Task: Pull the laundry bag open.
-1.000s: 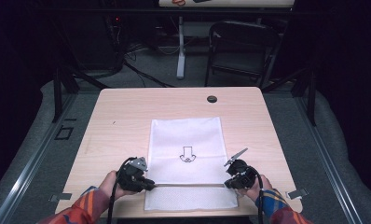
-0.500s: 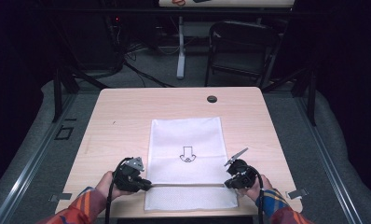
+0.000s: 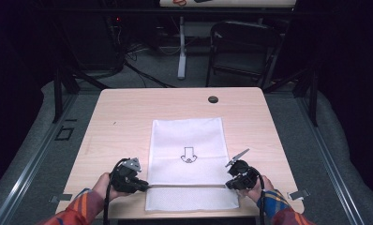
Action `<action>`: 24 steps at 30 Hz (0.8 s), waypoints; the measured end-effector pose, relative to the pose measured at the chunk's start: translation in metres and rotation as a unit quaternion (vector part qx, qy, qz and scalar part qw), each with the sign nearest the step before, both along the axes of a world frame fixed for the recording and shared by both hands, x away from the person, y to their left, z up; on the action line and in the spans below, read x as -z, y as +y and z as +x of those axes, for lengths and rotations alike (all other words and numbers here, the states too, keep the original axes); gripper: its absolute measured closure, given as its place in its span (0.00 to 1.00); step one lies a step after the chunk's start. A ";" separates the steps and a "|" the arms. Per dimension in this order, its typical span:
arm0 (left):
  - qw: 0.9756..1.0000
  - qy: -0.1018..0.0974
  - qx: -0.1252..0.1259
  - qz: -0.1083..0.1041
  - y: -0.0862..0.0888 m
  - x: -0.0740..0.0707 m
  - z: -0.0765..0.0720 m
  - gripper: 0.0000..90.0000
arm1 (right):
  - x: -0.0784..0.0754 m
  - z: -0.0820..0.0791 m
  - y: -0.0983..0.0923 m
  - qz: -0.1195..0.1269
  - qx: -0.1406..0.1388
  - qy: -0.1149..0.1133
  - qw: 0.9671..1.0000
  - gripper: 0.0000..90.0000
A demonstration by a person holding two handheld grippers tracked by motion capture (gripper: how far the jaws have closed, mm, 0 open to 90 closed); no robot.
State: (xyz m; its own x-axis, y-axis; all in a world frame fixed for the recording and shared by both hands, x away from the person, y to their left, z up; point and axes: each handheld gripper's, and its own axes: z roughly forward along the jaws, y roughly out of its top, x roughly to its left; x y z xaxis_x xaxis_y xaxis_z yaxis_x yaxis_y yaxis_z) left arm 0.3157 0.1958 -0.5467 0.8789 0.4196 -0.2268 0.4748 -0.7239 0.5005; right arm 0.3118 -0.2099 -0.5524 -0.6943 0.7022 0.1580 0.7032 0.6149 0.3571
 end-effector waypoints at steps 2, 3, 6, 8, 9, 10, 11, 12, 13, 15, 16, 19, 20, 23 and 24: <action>1.000 -0.002 -0.004 0.008 0.002 -0.001 -0.001 0.91 | 0.000 0.000 0.000 0.000 0.000 0.000 1.000 1.00; 1.000 -0.005 -0.008 0.015 0.004 0.000 -0.001 0.91 | 0.000 0.000 0.000 0.000 0.000 0.000 1.000 1.00; 1.000 0.002 -0.024 0.010 0.013 0.001 -0.001 0.91 | 0.000 0.000 0.000 0.000 0.000 0.000 1.000 1.00; 1.000 0.002 -0.022 0.003 0.014 0.000 -0.003 0.91 | 0.000 0.000 0.000 0.001 0.000 0.000 1.000 1.00; 1.000 -0.003 -0.023 0.011 0.012 -0.001 -0.003 0.91 | -0.001 0.001 -0.001 -0.006 -0.007 0.003 1.000 1.00; 1.000 -0.001 -0.020 0.011 0.012 -0.001 -0.003 0.91 | -0.001 0.001 -0.001 -0.006 -0.007 0.002 1.000 1.00; 1.000 -0.001 -0.021 0.014 0.012 0.000 -0.002 0.91 | -0.001 0.001 -0.001 -0.006 -0.007 0.002 1.000 1.00; 1.000 0.001 -0.020 0.015 0.012 0.000 -0.002 0.91 | -0.001 0.001 -0.001 -0.006 -0.007 0.002 1.000 1.00; 1.000 0.003 -0.019 0.012 0.012 0.000 -0.002 0.91 | -0.001 0.001 -0.001 -0.005 -0.008 0.002 1.000 1.00; 1.000 0.003 -0.020 0.015 0.011 0.000 -0.002 0.91 | -0.001 0.002 -0.001 -0.004 -0.009 0.007 1.000 1.00; 1.000 0.006 -0.019 0.016 0.010 0.001 -0.001 0.90 | -0.001 0.002 -0.002 -0.003 -0.009 0.007 1.000 1.00; 0.999 0.006 -0.018 0.030 0.007 0.000 -0.002 0.90 | -0.001 0.003 -0.002 -0.002 -0.010 0.007 1.000 1.00; 0.999 0.006 -0.020 0.031 0.007 0.000 -0.002 0.89 | 0.000 0.003 -0.002 0.004 -0.008 0.008 1.000 1.00; 0.998 0.016 -0.041 0.034 0.010 -0.001 0.001 0.70 | -0.001 0.003 -0.002 0.012 -0.021 0.021 0.999 0.95; 0.998 0.015 -0.050 0.039 0.012 -0.003 0.000 0.64 | -0.003 0.002 -0.002 0.018 -0.021 0.020 0.999 0.88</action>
State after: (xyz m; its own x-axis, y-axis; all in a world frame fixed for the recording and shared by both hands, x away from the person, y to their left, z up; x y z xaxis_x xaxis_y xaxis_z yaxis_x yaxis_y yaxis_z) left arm 0.3161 0.2074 -0.5438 0.8245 0.5232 -0.2157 0.5614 -0.7080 0.4284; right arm 0.3142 -0.2123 -0.5494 -0.7162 0.6655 0.2102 0.6905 0.6320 0.3518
